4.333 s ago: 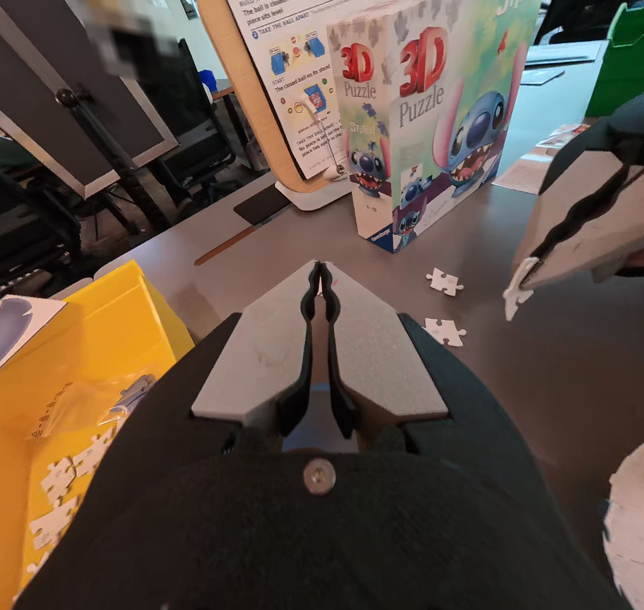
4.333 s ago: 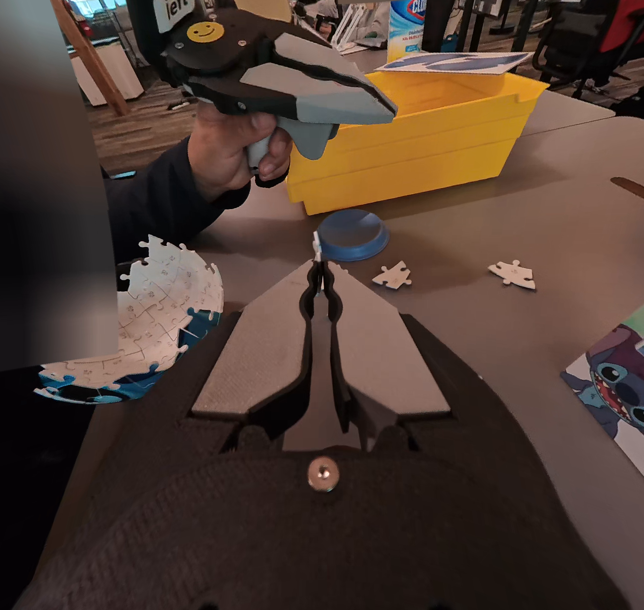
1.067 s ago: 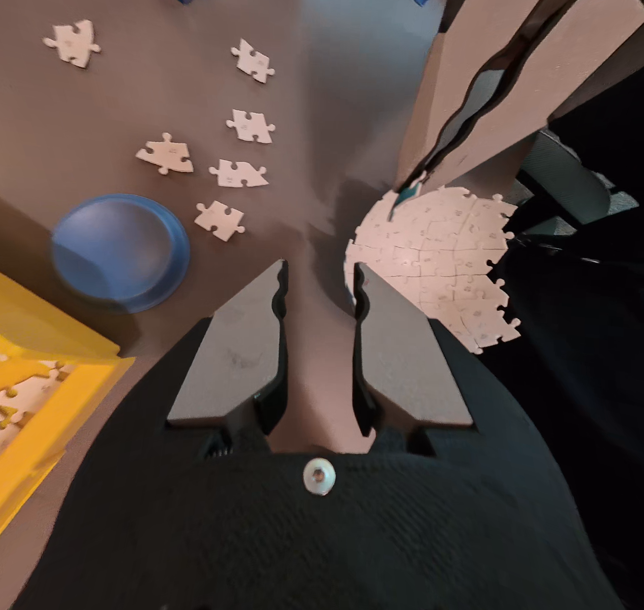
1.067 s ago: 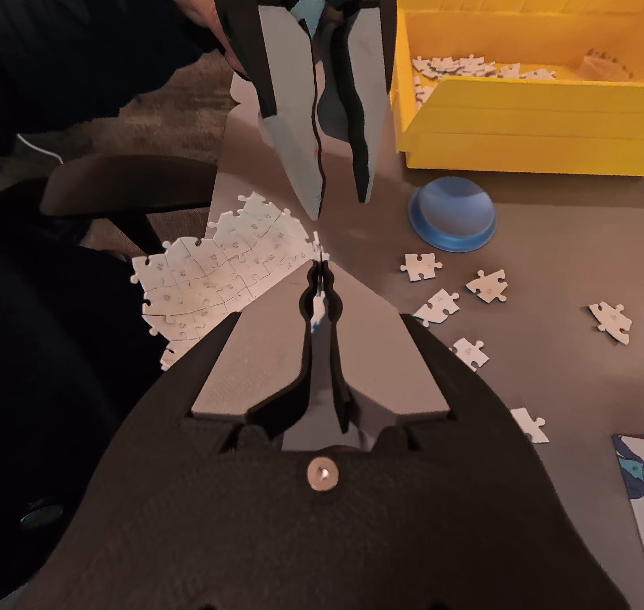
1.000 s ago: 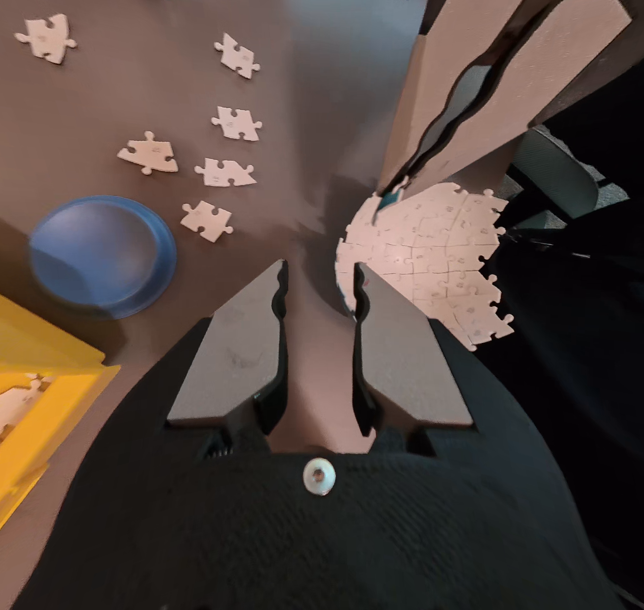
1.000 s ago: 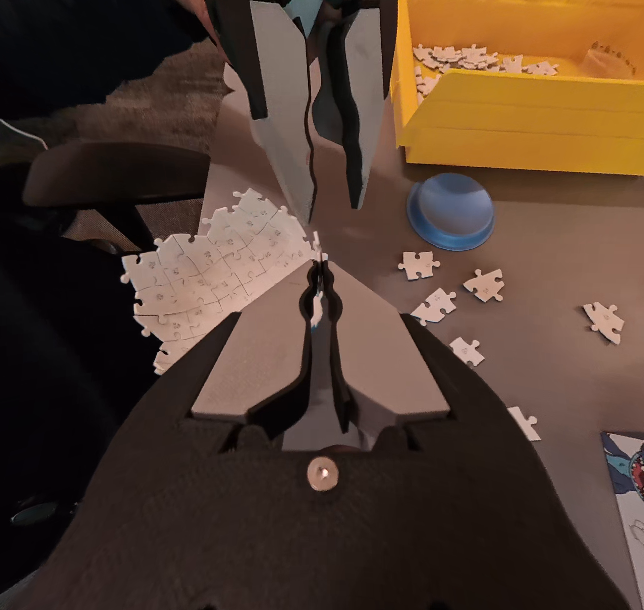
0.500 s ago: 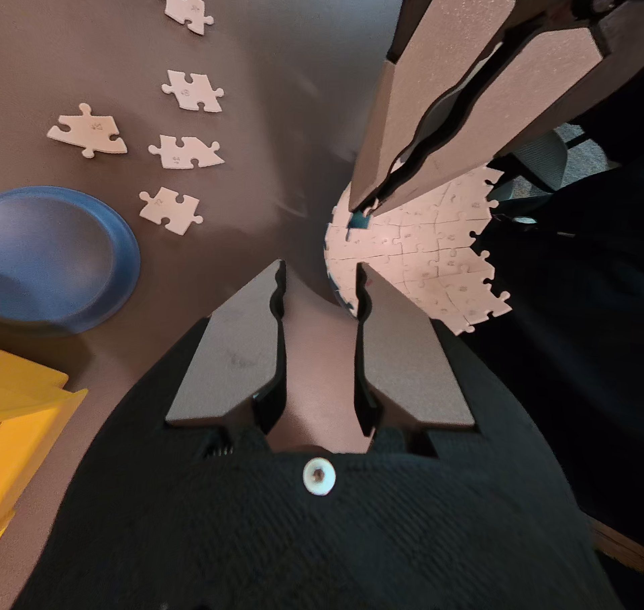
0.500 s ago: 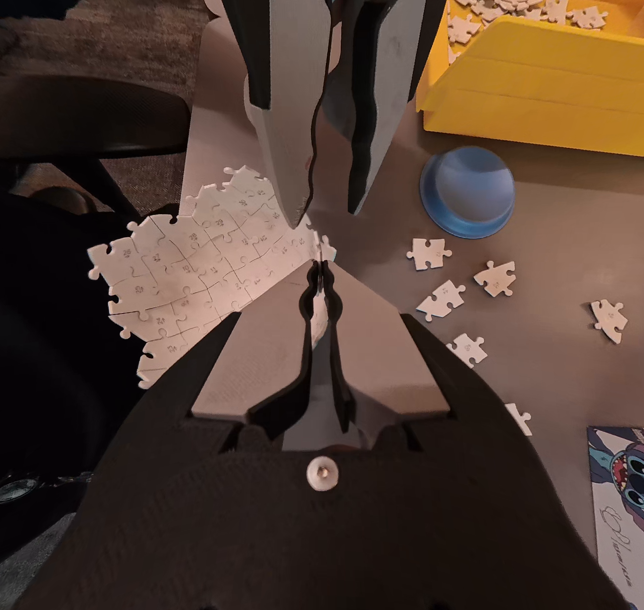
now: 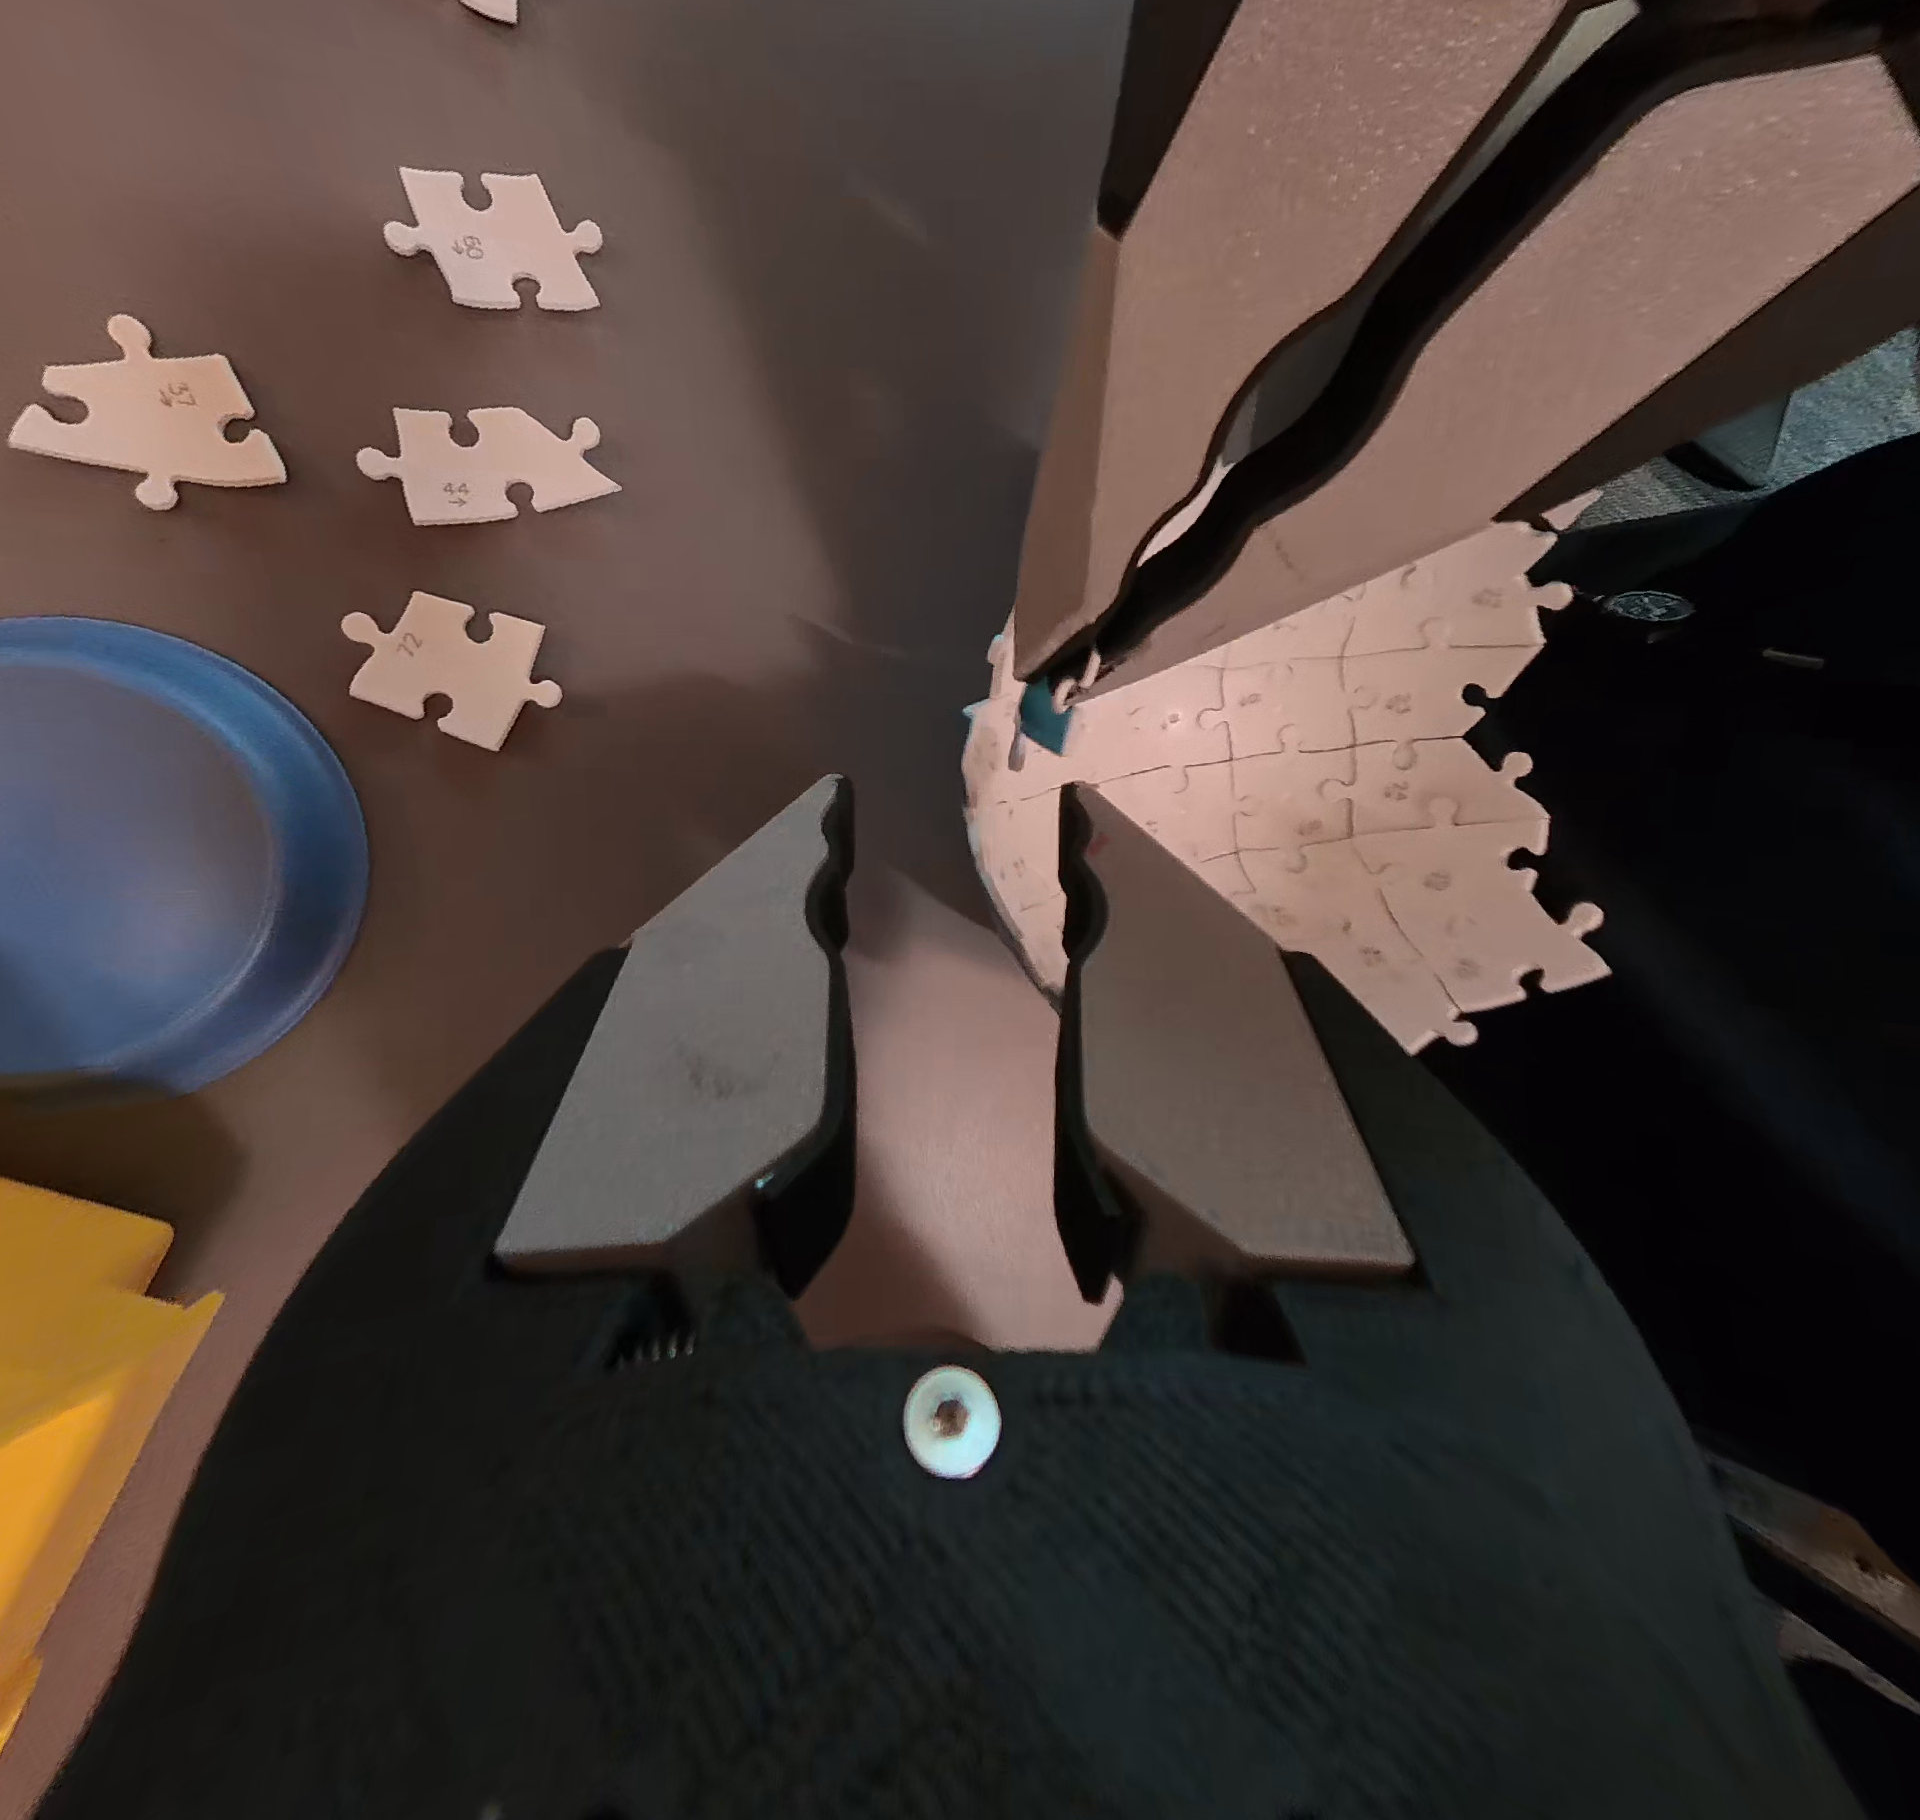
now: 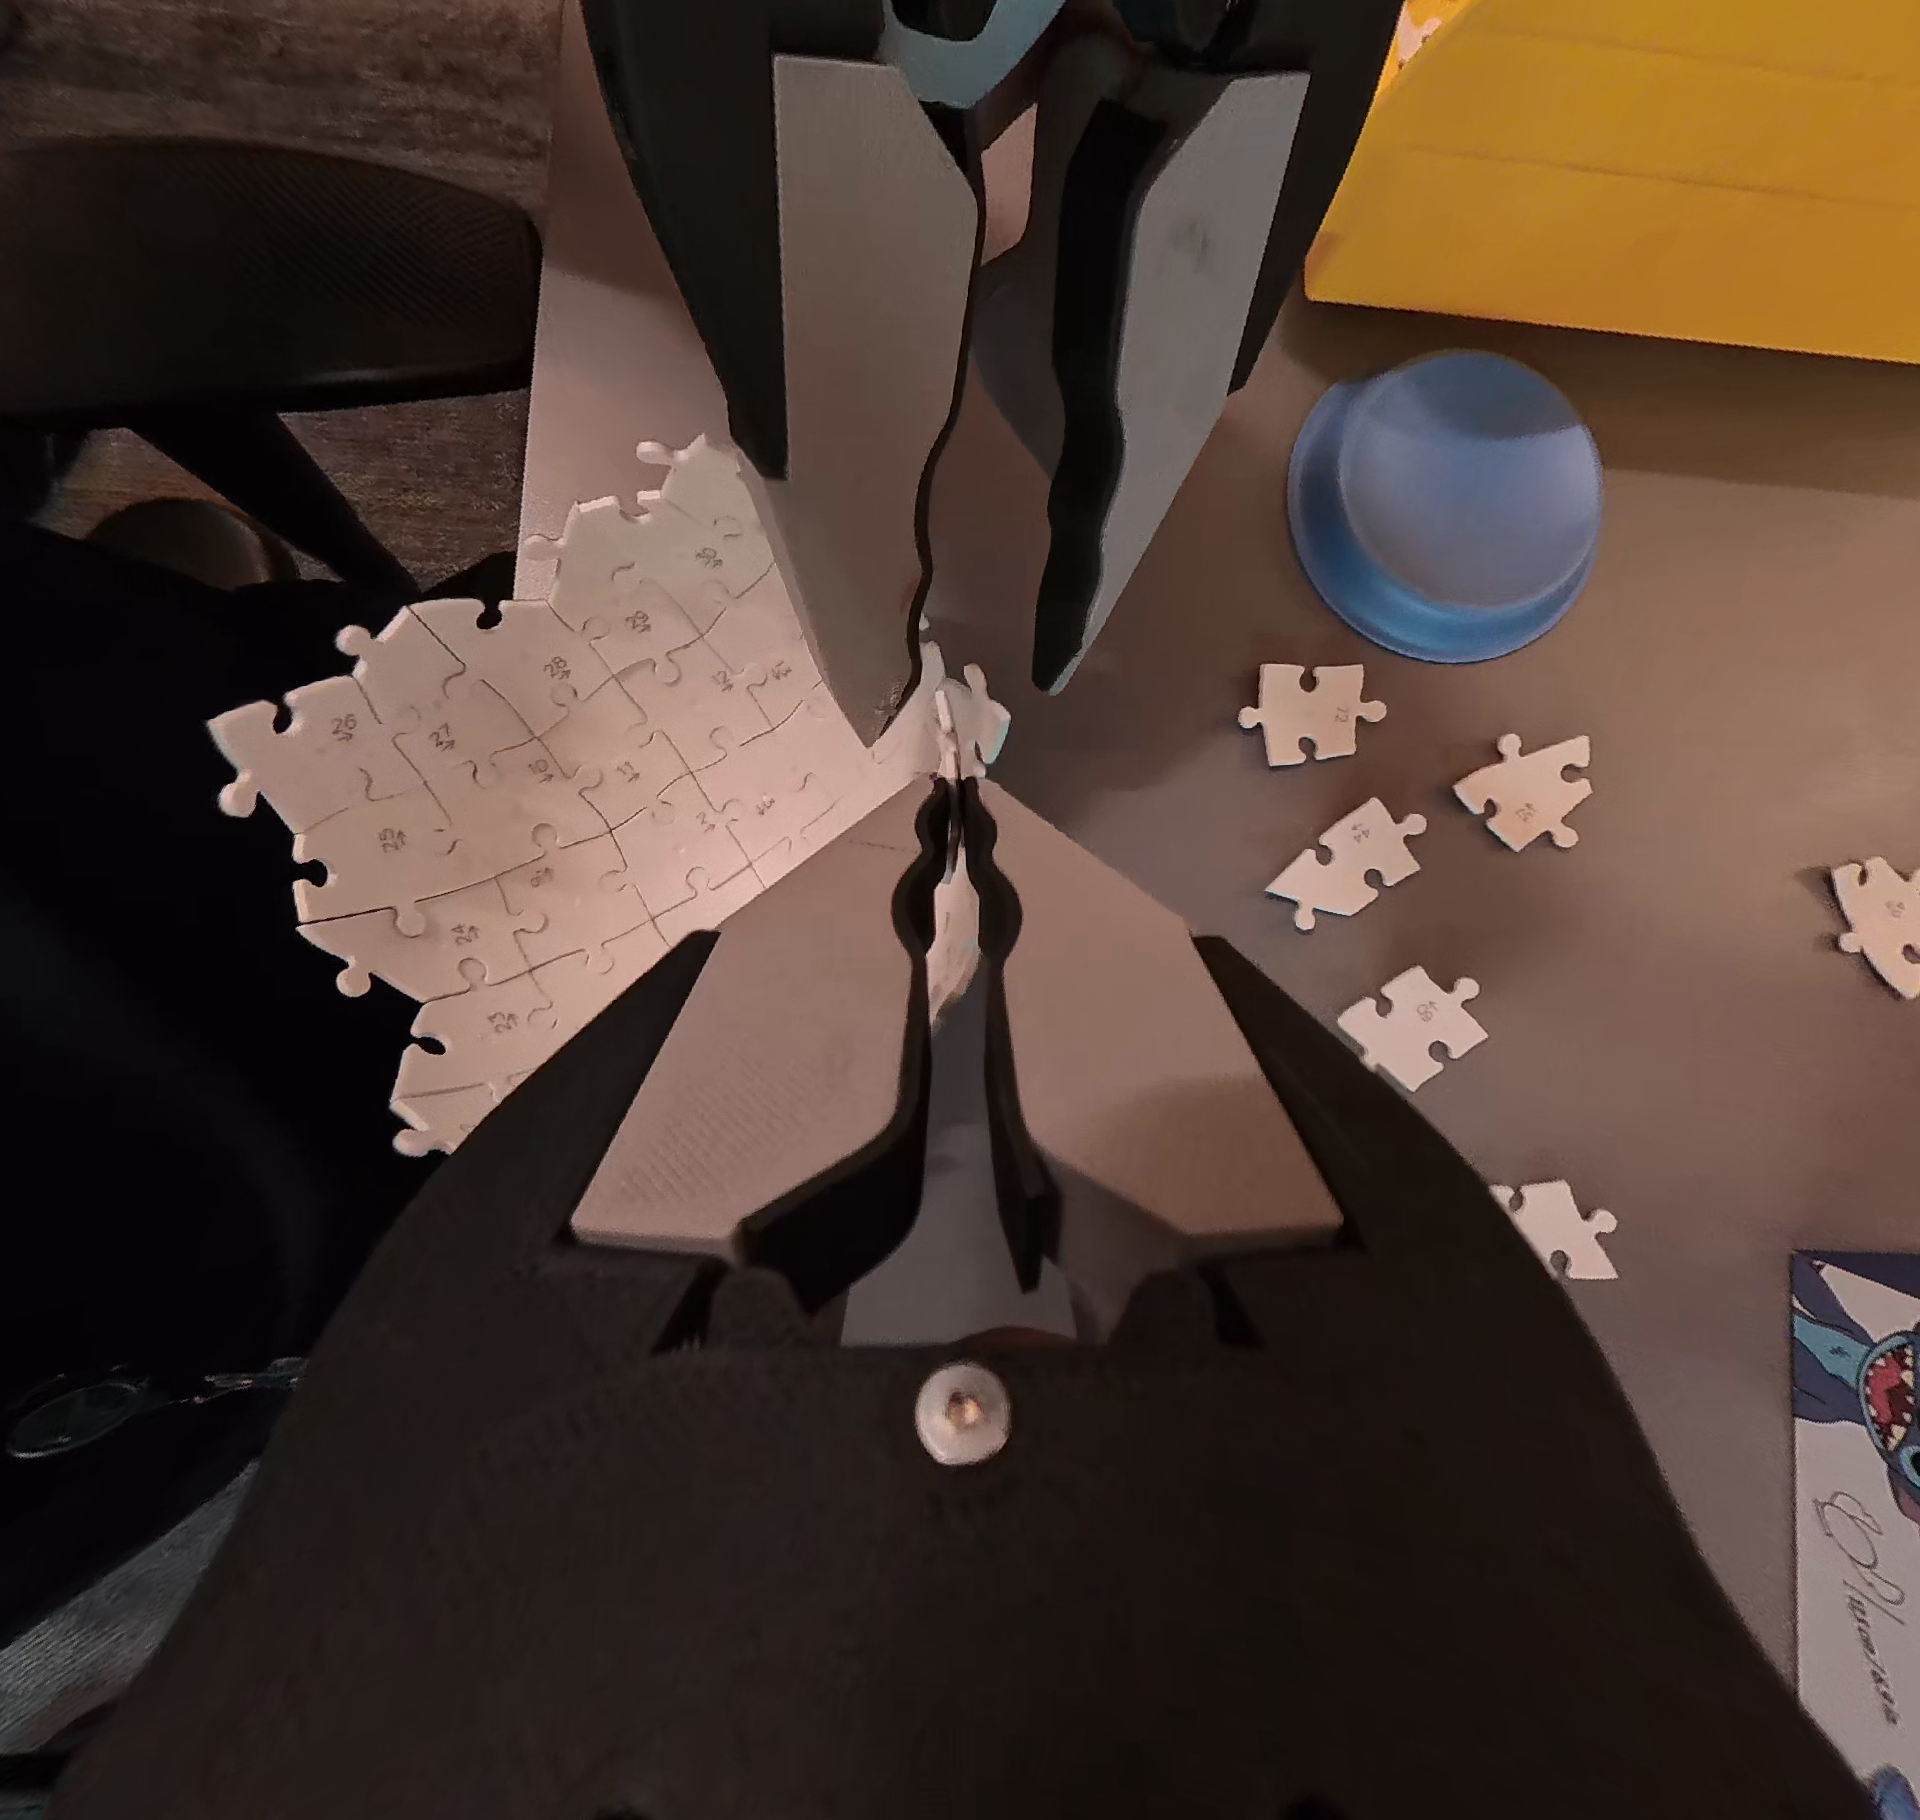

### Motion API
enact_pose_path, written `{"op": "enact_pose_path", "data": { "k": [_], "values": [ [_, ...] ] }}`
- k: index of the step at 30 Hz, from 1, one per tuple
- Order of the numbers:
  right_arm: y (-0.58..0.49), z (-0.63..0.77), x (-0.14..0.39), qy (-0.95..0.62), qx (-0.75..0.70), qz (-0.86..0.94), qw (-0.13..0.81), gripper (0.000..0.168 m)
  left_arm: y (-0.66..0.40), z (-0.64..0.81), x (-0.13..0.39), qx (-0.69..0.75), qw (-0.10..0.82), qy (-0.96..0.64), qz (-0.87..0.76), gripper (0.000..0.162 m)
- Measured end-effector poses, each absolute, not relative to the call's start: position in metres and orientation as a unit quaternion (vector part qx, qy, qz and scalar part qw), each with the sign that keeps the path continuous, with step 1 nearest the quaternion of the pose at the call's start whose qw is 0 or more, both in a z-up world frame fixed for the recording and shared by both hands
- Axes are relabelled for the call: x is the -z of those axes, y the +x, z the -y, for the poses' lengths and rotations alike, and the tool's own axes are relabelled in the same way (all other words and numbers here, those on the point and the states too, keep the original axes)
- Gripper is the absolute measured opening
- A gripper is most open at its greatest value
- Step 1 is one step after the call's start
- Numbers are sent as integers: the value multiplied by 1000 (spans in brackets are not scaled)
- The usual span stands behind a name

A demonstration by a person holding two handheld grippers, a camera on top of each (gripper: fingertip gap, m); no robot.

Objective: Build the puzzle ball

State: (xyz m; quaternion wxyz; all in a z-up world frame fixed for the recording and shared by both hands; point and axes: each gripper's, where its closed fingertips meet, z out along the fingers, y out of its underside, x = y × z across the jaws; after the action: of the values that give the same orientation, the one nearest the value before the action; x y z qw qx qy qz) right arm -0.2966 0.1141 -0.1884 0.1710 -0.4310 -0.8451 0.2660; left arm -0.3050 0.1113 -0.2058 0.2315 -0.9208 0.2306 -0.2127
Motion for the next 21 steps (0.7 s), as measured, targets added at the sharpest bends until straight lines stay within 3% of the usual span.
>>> {"op": "enact_pose_path", "data": {
  "k": [21],
  "values": [
    [-299,-120,197,-441,-247,849,155,0,-306,-112,213,204,219,-923,-242,29]
  ]
}}
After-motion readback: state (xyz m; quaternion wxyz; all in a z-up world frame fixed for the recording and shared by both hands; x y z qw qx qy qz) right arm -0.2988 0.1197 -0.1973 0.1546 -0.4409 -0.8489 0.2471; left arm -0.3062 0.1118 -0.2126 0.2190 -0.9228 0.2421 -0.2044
